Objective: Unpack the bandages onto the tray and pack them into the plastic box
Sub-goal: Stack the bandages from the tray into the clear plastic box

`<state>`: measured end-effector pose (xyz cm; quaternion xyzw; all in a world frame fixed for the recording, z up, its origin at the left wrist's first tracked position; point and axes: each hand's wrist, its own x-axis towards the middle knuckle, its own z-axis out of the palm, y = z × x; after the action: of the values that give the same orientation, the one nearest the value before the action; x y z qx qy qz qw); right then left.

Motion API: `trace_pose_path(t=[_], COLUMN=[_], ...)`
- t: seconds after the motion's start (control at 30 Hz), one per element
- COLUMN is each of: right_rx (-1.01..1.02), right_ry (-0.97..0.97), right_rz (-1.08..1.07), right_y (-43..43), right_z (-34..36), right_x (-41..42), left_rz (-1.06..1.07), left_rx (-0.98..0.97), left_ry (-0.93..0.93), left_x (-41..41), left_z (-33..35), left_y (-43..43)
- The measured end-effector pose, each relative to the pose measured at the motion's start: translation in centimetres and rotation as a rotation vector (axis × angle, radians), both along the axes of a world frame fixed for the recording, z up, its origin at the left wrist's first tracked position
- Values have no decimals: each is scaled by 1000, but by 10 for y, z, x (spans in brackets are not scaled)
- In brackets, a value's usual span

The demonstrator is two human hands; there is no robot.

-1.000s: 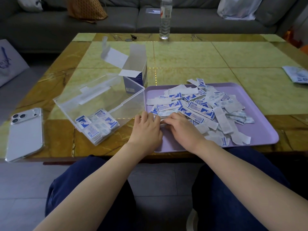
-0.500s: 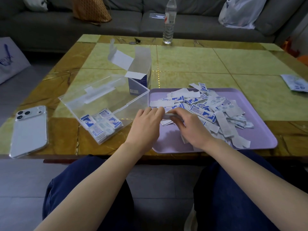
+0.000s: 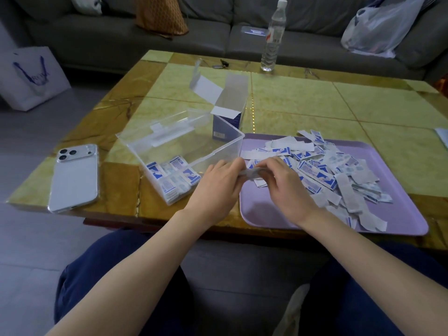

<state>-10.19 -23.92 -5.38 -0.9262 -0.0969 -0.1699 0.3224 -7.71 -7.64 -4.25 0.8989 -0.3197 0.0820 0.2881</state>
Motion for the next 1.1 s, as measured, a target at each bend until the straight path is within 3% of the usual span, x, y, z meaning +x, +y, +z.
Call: trace_pose_path(t=[0.33, 0.53, 0.6, 0.8, 0.9, 1.1], right_rx=[67, 2, -27, -207, -173, -92], right_ry=[108, 200, 234, 265, 239, 93], right_rz=[-198, -154, -115, -26, -38, -86], right_y=[-18, -19, -17, -20, -21, -18], right_z=[-22, -32, -36, -41, -38, -19], right_x=[-18, -20, -19, -19, -20, -27], left_rz=[-16, -53, -52, -23, -22, 18], left_rx=[172, 587, 636, 580, 583, 226], left_ry=[-38, -126, -120, -74, -74, -266], left_x=[5, -2, -6, -8, -6, -1], left_z=[-16, -27, -28, -32, -32, -26], left_y=[-27, -42, -44, -45, -44, -34])
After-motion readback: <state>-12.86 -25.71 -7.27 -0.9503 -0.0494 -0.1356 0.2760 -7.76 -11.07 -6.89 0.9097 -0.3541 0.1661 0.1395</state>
